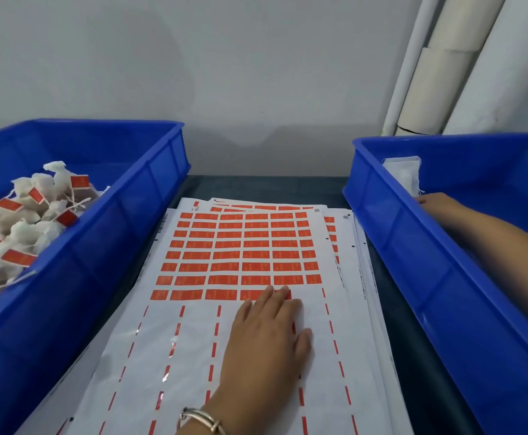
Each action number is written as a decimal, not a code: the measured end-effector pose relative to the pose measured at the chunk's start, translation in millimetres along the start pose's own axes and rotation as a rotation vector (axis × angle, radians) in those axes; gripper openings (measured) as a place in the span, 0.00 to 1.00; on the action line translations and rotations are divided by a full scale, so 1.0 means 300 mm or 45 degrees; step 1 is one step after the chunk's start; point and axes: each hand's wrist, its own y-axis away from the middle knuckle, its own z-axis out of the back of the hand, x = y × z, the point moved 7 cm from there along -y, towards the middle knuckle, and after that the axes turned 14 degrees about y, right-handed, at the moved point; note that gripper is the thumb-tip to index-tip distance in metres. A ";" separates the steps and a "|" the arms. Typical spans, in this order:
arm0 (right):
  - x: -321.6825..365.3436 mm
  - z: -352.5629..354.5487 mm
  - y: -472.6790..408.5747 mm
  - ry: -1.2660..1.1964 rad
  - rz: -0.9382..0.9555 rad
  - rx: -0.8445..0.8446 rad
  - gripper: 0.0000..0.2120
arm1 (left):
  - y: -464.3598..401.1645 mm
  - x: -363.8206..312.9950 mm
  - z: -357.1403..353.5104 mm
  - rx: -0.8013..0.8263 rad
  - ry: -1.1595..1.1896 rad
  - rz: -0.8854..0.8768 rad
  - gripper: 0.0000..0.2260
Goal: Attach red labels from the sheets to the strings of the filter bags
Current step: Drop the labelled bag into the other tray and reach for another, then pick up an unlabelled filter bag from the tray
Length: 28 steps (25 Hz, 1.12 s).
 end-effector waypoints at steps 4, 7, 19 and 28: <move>-0.036 0.049 0.044 0.024 -0.017 -0.125 0.06 | -0.002 0.002 0.007 0.030 0.014 -0.030 0.23; -0.045 0.057 0.102 0.071 -0.018 -0.055 0.06 | 0.005 -0.011 0.012 0.048 0.022 -0.031 0.23; 0.100 0.319 0.321 -0.337 0.061 -0.567 0.14 | 0.012 -0.014 0.029 0.045 0.129 -0.068 0.22; 0.459 0.163 0.539 -0.688 0.420 -0.396 0.14 | 0.006 0.008 0.064 -0.020 0.587 0.073 0.26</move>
